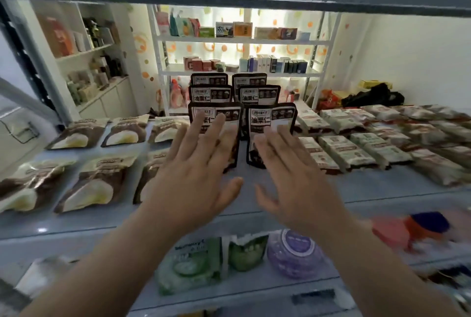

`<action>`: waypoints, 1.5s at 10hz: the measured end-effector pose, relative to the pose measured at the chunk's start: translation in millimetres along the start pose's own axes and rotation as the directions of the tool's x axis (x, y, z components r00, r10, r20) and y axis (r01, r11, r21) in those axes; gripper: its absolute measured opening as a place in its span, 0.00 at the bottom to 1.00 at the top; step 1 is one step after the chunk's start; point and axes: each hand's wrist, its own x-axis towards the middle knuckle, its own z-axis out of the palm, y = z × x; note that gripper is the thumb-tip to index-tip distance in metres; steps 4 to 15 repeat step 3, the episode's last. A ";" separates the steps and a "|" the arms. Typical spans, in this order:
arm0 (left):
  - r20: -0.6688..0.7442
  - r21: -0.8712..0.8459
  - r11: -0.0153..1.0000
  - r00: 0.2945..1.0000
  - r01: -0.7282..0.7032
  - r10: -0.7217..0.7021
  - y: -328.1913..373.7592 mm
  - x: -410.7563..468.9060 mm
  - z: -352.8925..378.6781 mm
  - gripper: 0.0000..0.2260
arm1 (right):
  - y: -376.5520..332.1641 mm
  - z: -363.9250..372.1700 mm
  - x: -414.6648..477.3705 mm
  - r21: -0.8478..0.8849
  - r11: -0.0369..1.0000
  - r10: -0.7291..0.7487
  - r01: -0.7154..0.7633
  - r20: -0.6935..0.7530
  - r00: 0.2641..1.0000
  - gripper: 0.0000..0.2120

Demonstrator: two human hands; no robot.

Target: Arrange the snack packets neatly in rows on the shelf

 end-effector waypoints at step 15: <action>0.127 0.039 0.989 0.981 0.145 -0.148 98.2 -62.3 -10.7 0.35 | 18.2 -7.1 -92.6 0.050 0.996 -0.084 0.079 0.102 0.991 0.34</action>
